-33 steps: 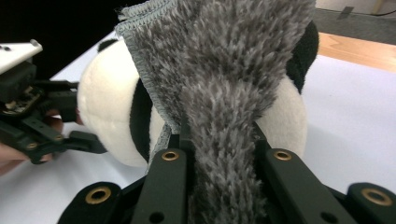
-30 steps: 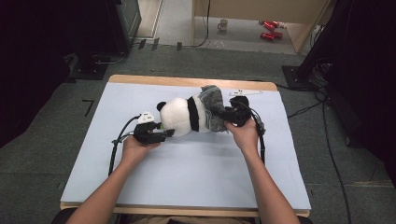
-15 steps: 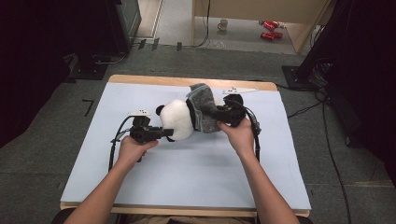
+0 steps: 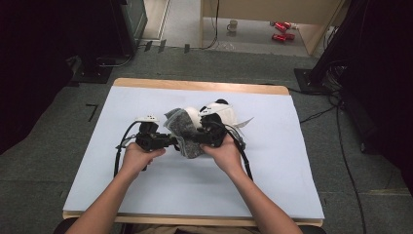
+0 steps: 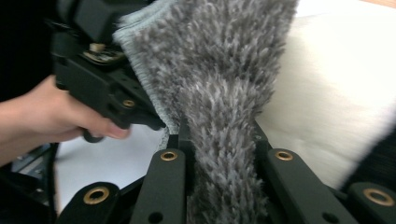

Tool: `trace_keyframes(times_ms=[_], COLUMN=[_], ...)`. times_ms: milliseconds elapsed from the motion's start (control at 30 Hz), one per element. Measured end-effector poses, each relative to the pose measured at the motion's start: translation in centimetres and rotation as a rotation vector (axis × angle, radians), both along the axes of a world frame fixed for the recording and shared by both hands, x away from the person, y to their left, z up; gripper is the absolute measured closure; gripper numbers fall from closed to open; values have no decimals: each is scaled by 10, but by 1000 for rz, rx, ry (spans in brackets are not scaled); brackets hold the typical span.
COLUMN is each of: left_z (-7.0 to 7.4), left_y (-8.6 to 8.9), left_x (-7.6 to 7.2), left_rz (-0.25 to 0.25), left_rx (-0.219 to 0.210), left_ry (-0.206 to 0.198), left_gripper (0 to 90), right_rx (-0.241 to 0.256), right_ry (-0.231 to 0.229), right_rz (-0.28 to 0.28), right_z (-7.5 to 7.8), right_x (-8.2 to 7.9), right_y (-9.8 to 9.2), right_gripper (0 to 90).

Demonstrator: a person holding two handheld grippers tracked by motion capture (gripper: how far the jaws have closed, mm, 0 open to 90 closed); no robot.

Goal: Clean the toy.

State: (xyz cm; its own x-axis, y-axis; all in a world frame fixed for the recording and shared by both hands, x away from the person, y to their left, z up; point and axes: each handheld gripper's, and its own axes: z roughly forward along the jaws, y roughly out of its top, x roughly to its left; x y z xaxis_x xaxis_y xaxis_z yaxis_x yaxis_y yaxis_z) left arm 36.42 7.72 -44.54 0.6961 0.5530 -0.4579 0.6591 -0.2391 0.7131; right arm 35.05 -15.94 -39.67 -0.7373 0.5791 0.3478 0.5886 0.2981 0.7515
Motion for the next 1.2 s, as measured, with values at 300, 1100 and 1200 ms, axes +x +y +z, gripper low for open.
trace_keyframes(times_ms=[300,1100,1200], left_z=[-4,-9,-9], left_y=[2,11,12], left_x=[5,16,17], left_rz=[28,51,54], left_rx=[12,5,5], left_ry=[15,59,60], left_gripper=[704,701,700], right_rx=[-9,31,32], right_ry=[32,77,81], right_rz=[-67,-208,-232], right_z=[-5,2,2], right_x=[13,31,32], right_y=[-24,-94,-104], right_gripper=[758,764,763])
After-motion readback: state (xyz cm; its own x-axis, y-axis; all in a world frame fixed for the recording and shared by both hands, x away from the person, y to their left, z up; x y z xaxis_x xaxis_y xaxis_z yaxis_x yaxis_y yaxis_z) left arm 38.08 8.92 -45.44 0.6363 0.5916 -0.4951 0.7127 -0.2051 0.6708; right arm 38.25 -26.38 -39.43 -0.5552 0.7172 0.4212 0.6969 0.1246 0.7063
